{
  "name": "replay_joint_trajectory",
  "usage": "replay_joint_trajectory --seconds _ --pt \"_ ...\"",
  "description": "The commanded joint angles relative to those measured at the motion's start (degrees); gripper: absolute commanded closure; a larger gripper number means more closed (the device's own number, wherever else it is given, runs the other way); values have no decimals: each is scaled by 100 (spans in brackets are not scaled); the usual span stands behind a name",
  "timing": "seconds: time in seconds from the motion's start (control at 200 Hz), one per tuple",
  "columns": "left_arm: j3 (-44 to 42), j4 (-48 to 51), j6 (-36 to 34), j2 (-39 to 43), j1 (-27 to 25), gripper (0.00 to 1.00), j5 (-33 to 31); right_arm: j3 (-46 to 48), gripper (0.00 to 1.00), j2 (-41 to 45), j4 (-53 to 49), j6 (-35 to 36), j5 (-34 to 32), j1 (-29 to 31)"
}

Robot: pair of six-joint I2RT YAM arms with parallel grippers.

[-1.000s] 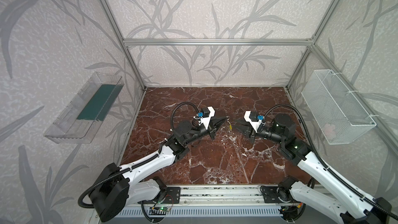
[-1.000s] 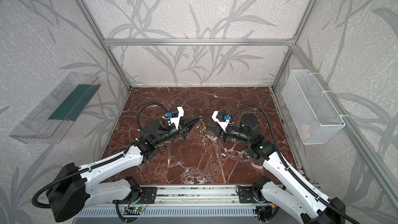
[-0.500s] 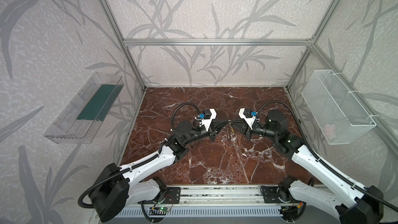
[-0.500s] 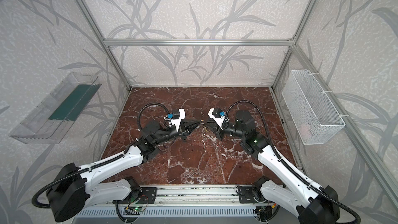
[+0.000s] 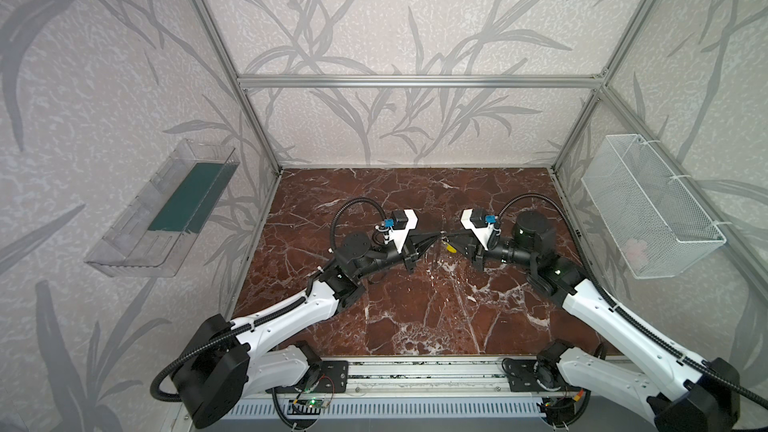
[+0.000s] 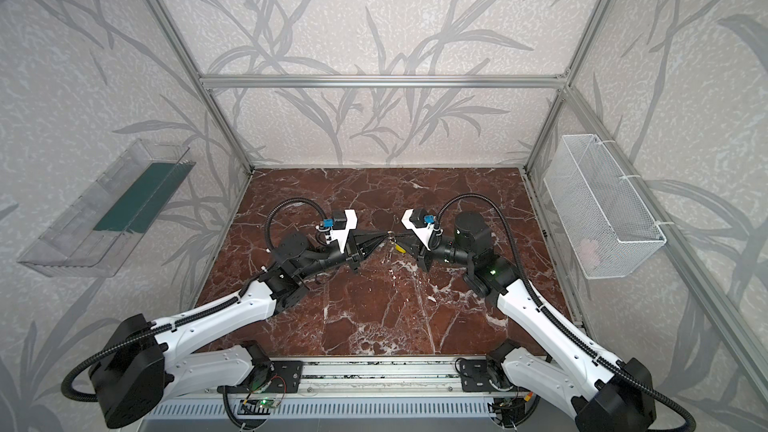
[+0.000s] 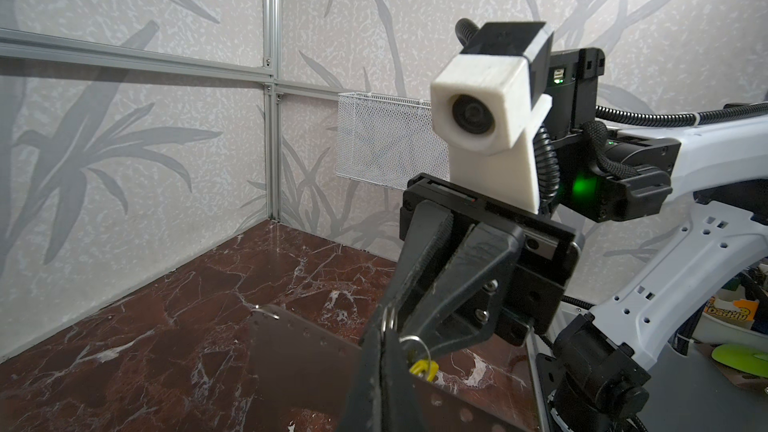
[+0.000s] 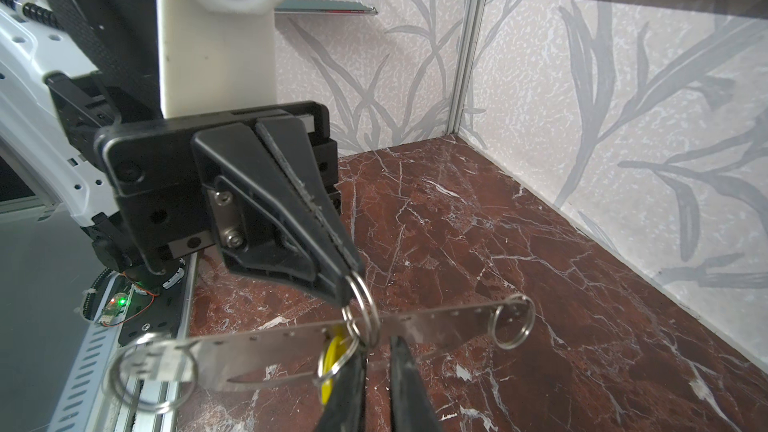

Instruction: Put the keys on the keyring

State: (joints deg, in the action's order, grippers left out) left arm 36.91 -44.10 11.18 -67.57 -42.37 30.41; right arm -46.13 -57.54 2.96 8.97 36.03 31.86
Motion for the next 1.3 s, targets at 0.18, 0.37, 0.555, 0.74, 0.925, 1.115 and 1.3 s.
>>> replay_joint_trajectory --seconds 0.18,0.37,0.555,0.74,0.925,1.115,1.3 --pt "106 11 -20 156 15 100 67 -221 86 155 10 31 -131 -39" --pt "124 -7 -5 119 17 100 87 -300 86 122 -70 64 -296 -48" --pt "141 9 -16 113 19 100 87 -291 86 173 -14 34 -69 -51" --pt "185 -1 -9 69 25 100 122 -335 86 61 18 -58 267 -48" --pt "187 -23 20 42 24 100 147 -297 86 24 162 -157 476 -48" --pt "167 -40 17 84 22 100 120 -297 86 -7 -91 -37 217 -50" --pt "107 -48 -13 156 22 100 45 -145 86 149 -245 -8 96 -50"
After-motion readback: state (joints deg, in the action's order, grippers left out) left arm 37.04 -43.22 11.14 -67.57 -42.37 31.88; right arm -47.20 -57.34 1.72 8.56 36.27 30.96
